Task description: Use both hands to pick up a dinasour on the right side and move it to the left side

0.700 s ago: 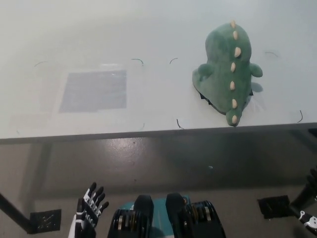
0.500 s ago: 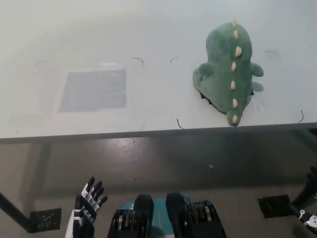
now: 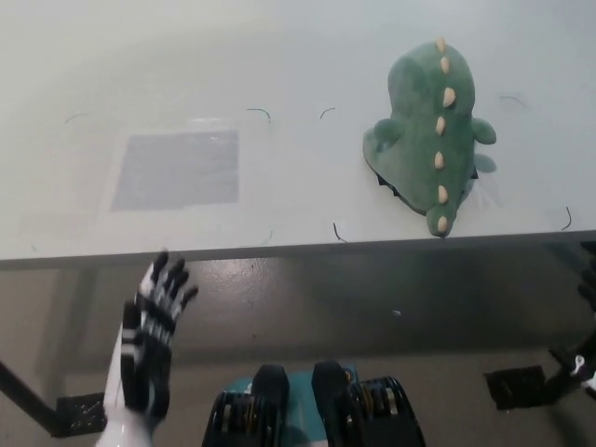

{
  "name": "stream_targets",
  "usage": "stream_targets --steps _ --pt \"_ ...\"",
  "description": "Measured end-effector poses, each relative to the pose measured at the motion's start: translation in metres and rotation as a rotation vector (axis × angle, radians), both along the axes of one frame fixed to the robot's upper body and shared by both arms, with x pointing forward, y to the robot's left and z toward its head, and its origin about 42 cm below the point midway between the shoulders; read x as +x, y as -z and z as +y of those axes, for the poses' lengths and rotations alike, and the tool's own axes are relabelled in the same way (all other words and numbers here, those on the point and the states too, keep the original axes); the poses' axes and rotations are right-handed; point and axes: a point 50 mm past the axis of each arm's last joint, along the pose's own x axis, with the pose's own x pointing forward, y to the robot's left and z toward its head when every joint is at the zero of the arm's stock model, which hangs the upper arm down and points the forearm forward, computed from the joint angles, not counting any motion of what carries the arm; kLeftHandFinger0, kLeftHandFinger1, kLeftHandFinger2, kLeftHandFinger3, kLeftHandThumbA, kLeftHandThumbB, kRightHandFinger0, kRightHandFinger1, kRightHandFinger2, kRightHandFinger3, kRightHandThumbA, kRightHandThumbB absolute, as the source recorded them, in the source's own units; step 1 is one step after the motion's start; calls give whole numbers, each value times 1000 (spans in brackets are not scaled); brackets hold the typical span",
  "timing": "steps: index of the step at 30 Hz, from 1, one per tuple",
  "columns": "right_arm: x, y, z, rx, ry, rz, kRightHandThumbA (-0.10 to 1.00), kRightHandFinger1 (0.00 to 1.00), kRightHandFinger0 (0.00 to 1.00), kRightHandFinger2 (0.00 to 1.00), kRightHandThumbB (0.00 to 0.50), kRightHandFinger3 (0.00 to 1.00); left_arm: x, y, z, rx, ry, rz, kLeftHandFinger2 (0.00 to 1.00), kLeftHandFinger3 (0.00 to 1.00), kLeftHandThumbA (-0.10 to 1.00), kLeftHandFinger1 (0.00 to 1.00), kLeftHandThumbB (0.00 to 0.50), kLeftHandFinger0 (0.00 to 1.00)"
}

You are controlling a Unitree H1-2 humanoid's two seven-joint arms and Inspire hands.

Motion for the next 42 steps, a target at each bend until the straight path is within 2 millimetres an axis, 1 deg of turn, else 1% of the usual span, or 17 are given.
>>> stream_targets --steps 1,2,3,6,8,11,12,14,17,18,22,28,30,32,33,37,42 --pt "2 -5 1 -3 -3 -17 996 1000 1000 1000 205 1000 5 -7 -2 0 9 -17 1000 1000 1000 1000 395 1000" --pt "5 -8 0 -5 -3 -28 994 1000 1000 1000 235 1000 9 -11 -4 -1 16 -24 1000 1000 1000 1000 363 1000" --pt "9 -11 0 -8 -1 -38 990 1000 1000 1000 220 1000 14 -15 -6 -1 25 -29 1000 1000 1000 1000 366 1000" --pt "24 -26 -1 -24 5 -81 986 1000 1000 1000 224 1000 34 -34 -15 1 59 -58 1000 1000 1000 1000 417 1000" --pt "33 -36 -1 -31 3 -103 986 1000 1000 1000 253 1000 48 -46 -21 0 79 -76 1000 1000 1000 1000 444 996" --pt "53 -50 -1 -48 0 -133 968 1000 1000 1000 258 1000 76 -59 -32 2 111 -83 1000 1000 1000 1000 418 955" --pt "59 -55 0 -54 0 -143 951 1000 1000 1000 270 1000 85 -65 -37 3 122 -88 1000 1000 1000 1000 359 961" --pt "71 -61 0 -60 -1 -148 914 1000 1000 1000 226 1000 103 -74 -46 9 145 -88 1000 1000 1000 1000 322 979" --pt "89 -64 2 -61 -4 -144 903 1000 1000 1000 214 1000 126 -80 -56 22 168 -71 1000 1000 1000 1000 323 1000" --pt "97 -67 4 -63 -8 -142 888 1000 1000 1000 197 1000 137 -85 -62 27 181 -64 1000 1000 1000 1000 331 965" --pt "119 -69 10 -66 -18 -118 898 1000 1000 1000 167 1000 165 -85 -76 27 209 -12 1000 1000 1000 1000 322 954" --pt "153 -74 15 -70 -24 -78 921 1000 1000 1000 155 1000 191 -86 -93 32 240 43 1000 1000 1000 1000 401 992" --pt "160 -75 16 -69 -23 -66 936 1000 1000 1000 158 1000 196 -85 -97 38 246 54 1000 1000 1000 1000 408 1000" --pt "169 -76 16 -69 -21 -51 954 1000 1000 1000 158 1000 202 -82 -101 48 252 73 1000 1000 1000 1000 400 1000" --pt "172 -76 16 -69 -20 -42 1000 1000 1000 1000 128 1000 205 -80 -102 52 254 83 1000 1000 1000 1000 397 1000" --pt "186 -69 16 -66 -17 12 1000 1000 1000 1000 128 1000 215 -71 -108 65 261 117 1000 1000 1000 1000 405 1000" --pt "202 -57 18 -57 -16 77 1000 1000 1000 1000 184 1000 229 -69 -116 82 270 142 1000 1000 1000 1000 364 1000"
